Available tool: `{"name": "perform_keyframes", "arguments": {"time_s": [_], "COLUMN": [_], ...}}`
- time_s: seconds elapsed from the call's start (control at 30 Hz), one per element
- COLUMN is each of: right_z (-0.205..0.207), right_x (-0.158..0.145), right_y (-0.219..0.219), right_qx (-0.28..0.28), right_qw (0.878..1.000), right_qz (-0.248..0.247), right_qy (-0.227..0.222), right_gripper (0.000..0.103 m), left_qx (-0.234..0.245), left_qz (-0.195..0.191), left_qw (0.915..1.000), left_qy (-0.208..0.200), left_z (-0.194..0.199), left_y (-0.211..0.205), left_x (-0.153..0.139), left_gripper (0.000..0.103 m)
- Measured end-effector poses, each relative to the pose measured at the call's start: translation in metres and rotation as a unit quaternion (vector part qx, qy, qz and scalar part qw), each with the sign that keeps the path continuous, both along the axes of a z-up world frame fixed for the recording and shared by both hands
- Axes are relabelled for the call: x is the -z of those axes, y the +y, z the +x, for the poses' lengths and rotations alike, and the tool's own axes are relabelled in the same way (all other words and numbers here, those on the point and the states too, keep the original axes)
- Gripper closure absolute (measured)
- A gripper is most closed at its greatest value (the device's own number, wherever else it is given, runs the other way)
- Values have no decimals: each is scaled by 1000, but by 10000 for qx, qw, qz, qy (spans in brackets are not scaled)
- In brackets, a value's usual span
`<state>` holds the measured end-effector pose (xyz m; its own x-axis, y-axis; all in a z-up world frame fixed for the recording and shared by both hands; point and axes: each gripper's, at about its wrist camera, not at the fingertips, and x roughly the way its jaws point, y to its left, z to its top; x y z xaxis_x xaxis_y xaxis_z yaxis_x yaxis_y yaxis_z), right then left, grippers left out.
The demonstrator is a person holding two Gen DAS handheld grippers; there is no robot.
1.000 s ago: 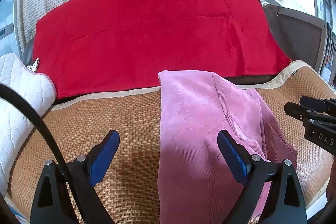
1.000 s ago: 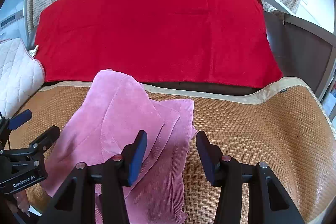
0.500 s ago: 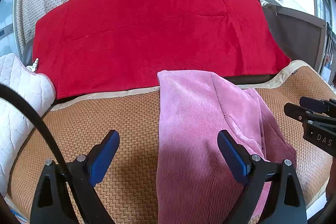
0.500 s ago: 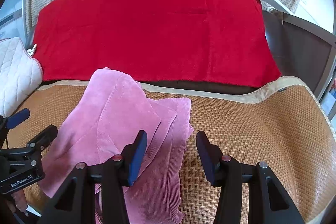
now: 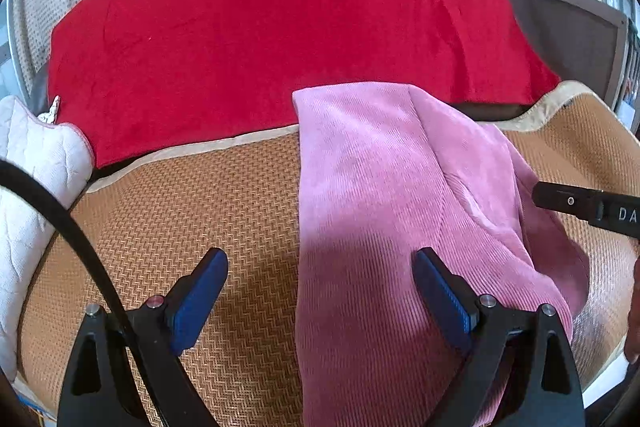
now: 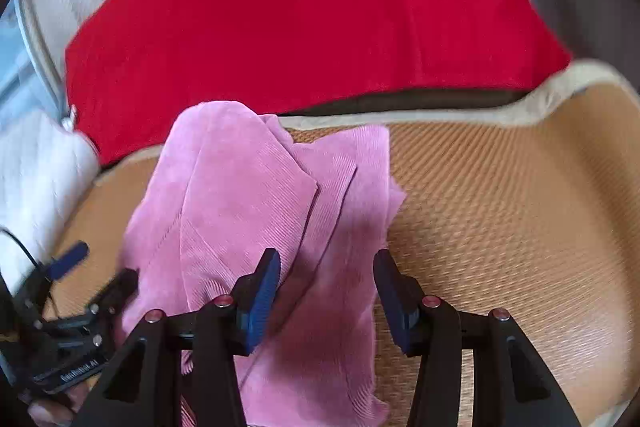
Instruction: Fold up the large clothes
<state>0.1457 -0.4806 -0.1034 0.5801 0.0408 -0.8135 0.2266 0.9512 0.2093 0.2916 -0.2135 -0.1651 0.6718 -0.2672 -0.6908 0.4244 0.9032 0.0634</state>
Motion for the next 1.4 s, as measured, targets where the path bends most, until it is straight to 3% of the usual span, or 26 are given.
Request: {"name": "perform_keyframes", "arguments": {"time_s": [0.17, 0.3, 0.37, 0.47, 0.6, 0.87, 1.0, 1.1, 1.4], "right_z": [15, 36, 49, 68, 61, 22, 16, 25, 5], "right_x": [4, 10, 20, 49, 33, 1, 10, 36, 10], "right_y": [0, 8, 11, 9, 7, 21, 28, 26, 27], "right_qx": [31, -54, -89, 7, 101, -285, -401, -380, -483], "right_qw": [9987, 9983, 9986, 9976, 9975, 9990, 9990, 9978, 9981], "right_qz": [425, 432, 451, 639, 687, 304, 198, 272, 351], "right_qy": [-276, -384, -243, 265, 101, -173, 50, 477, 140], "right_gripper": [50, 50, 50, 50, 50, 52, 52, 52, 52], "left_qx": [-147, -160, -111, -71, -59, -77, -76, -56, -116], "left_qz": [-331, -160, 73, 22, 81, 63, 82, 80, 76], "left_qw": [9992, 9997, 9998, 9999, 9999, 9999, 9999, 9999, 9999], "left_qy": [-164, -109, 144, 139, 56, 40, 10, 22, -76], "left_z": [2, 8, 13, 16, 12, 7, 7, 8, 4], "left_y": [15, 12, 6, 6, 9, 9, 9, 8, 11], "left_x": [-14, -8, 6, 6, 5, 5, 4, 6, -4], "left_gripper": [9, 9, 9, 9, 9, 9, 9, 9, 9]}}
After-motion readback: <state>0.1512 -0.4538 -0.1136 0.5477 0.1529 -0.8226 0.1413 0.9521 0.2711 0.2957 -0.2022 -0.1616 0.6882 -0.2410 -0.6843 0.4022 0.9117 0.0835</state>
